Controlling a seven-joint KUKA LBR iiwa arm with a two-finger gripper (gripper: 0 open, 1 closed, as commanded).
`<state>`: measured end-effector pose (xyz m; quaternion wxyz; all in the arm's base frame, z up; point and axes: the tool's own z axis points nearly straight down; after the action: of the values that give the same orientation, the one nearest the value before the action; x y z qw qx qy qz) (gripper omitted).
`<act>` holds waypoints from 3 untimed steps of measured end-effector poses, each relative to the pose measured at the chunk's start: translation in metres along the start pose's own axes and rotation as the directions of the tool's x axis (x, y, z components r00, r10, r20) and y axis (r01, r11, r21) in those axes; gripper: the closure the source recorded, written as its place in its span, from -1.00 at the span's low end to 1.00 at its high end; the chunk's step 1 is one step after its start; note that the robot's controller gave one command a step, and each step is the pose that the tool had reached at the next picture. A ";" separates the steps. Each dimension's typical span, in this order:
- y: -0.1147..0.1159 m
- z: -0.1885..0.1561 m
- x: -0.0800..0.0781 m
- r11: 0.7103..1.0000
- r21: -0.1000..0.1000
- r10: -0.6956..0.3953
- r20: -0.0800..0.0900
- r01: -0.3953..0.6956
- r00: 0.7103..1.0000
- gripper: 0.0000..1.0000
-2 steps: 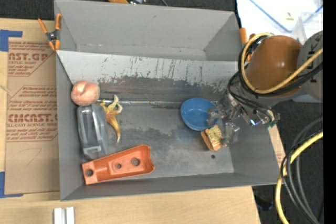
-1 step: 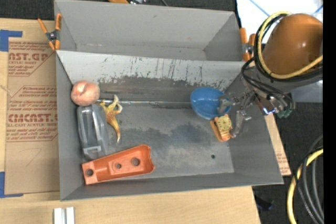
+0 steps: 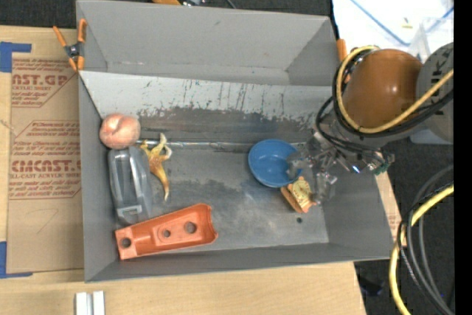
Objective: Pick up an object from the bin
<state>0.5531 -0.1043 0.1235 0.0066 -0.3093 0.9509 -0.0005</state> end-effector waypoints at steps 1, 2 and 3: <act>0.008 -0.035 -0.002 0.987 0.004 0.163 0.009 -0.163 0.987 -1.00; 0.010 -0.062 -0.003 0.976 0.010 0.217 0.016 -0.218 0.976 -1.00; -0.007 0.004 -0.017 0.996 0.010 0.092 0.016 -0.092 0.996 -1.00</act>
Offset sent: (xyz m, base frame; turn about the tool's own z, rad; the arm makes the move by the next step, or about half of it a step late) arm 0.0000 0.0000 0.0000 0.0000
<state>0.5710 -0.1005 0.1201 0.0155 -0.2653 0.9640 -0.0028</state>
